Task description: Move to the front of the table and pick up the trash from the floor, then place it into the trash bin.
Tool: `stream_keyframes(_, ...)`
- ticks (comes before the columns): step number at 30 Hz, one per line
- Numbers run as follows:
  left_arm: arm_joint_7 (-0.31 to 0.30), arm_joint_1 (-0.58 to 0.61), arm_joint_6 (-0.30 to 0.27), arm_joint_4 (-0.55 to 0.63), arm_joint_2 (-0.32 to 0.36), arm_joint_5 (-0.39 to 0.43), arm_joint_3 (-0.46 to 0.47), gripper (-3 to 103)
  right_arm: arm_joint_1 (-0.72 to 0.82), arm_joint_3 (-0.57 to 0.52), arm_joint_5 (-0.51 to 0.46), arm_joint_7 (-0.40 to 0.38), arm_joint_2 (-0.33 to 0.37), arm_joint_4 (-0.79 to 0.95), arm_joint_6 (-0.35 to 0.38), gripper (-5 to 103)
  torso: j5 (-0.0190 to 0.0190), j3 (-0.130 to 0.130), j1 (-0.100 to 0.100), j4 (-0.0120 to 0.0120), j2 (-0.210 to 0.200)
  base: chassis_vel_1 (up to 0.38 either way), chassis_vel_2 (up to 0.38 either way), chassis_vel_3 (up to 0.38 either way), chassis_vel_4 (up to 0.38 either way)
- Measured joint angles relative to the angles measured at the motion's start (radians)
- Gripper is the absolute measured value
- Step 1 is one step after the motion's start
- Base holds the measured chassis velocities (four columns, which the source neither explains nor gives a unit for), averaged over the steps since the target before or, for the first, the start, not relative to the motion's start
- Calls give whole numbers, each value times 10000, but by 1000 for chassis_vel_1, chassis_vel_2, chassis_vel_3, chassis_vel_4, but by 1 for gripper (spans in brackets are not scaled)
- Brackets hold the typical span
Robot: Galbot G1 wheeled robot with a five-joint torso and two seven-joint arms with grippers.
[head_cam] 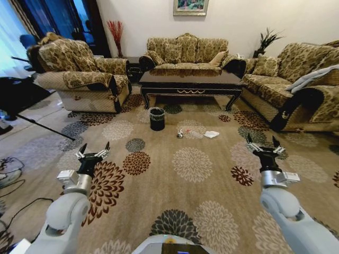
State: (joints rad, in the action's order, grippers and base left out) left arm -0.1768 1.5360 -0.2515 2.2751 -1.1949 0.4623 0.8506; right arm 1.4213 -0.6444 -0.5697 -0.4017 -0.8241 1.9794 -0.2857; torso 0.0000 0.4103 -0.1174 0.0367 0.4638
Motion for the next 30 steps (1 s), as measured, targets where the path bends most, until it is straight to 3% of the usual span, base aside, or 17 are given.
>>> stream_keyframes(6, -2, -65, 0, -59, 32, 0, -1, 100, -124, 16, -1, 70, 17, -84, 3, 100, 0, -134, 78, 0, -213, 0, 0, 0, 0)
stream_keyframes(10, 0, -132, 1, -83, 88, 11, -1, 100, -284, 22, -189, 60, -24, 251, 670, 100, -2, -266, 158, 1, -423, 0, 0, 0, 0)
stream_keyframes(15, 23, -175, 1, -71, 138, 21, 6, 100, -237, -19, -121, -7, -28, 517, 950, 100, 0, -406, 231, 1, -634, 0, 0, 0, 0)
stream_keyframes(30, 38, -185, -87, 47, 175, -4, 7, 100, 434, -378, -258, -276, -172, 829, 612, 100, 0, -759, 442, -1, -1199, 0, 0, 0, 0)
